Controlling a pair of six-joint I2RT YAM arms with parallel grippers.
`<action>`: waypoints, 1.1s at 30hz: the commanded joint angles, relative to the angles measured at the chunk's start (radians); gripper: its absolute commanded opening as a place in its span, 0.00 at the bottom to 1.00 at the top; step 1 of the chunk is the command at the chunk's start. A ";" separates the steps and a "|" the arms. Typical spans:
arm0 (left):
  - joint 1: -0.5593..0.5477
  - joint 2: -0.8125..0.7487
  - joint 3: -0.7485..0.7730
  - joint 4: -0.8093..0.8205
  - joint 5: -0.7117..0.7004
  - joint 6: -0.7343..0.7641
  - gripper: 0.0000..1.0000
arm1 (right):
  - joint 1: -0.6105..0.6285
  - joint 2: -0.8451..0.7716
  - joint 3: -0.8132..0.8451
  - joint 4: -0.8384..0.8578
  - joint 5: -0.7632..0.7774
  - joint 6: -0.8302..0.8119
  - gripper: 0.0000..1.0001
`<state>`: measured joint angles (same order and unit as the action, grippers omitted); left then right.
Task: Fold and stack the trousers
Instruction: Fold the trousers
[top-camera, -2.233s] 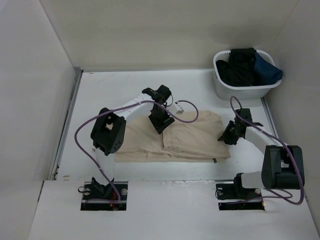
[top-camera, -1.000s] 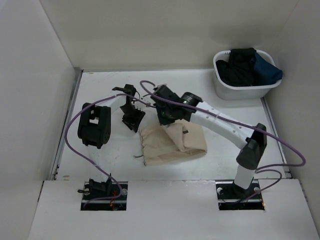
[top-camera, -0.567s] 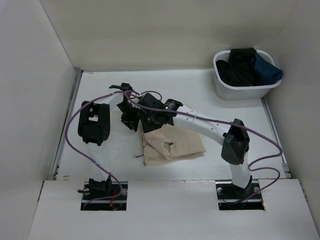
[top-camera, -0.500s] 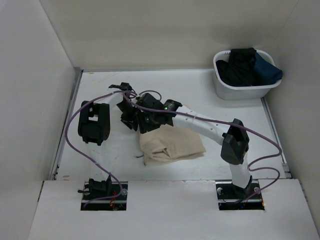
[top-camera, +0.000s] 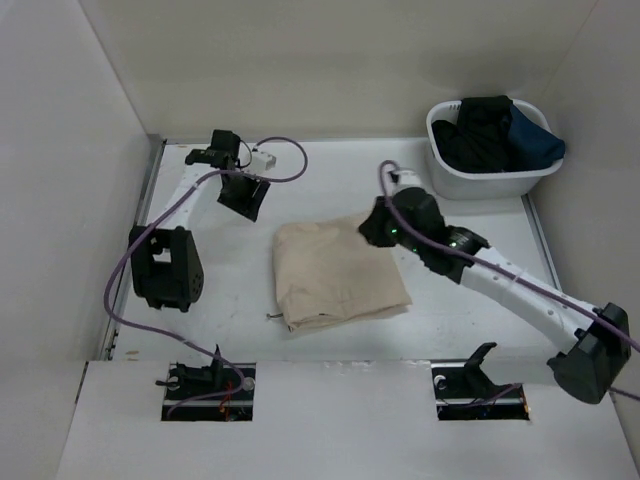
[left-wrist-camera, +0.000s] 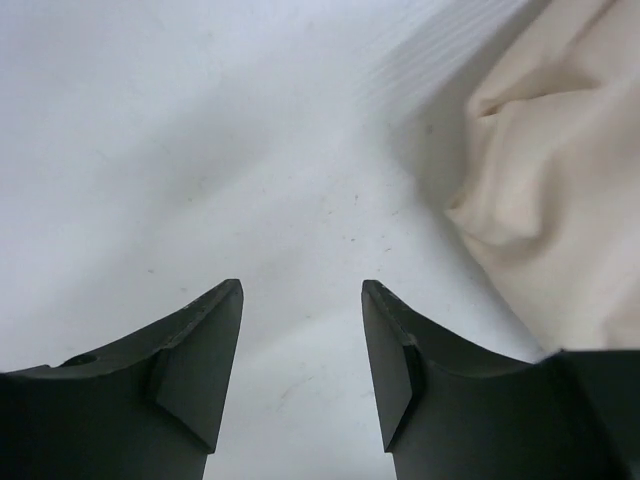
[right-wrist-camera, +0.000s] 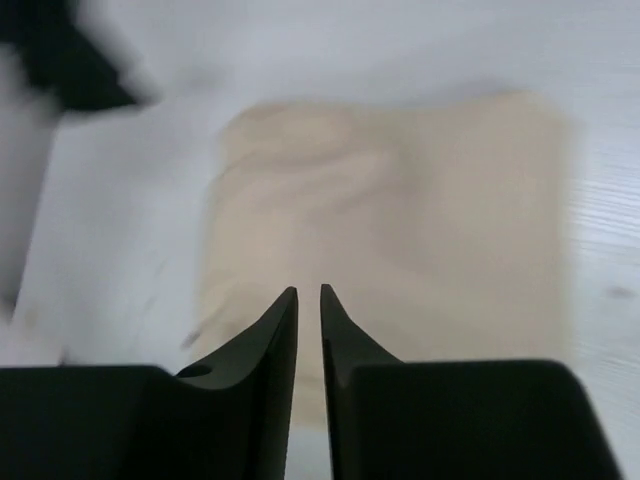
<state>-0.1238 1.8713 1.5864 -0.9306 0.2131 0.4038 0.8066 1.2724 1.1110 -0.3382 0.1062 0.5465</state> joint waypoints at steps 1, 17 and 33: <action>-0.129 -0.171 0.055 -0.016 0.059 0.018 0.51 | -0.212 -0.034 -0.181 0.060 0.116 0.229 0.17; -0.615 -0.189 -0.517 0.160 0.128 -0.010 0.44 | -0.317 -0.067 -0.352 0.367 0.023 0.381 0.05; -0.543 -0.282 -0.637 0.236 -0.036 0.157 0.45 | -0.378 0.423 -0.223 0.225 0.122 0.690 0.00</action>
<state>-0.7059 1.6272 0.9791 -0.7315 0.2810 0.4690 0.4839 1.7527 0.8814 0.0441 0.0292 1.2015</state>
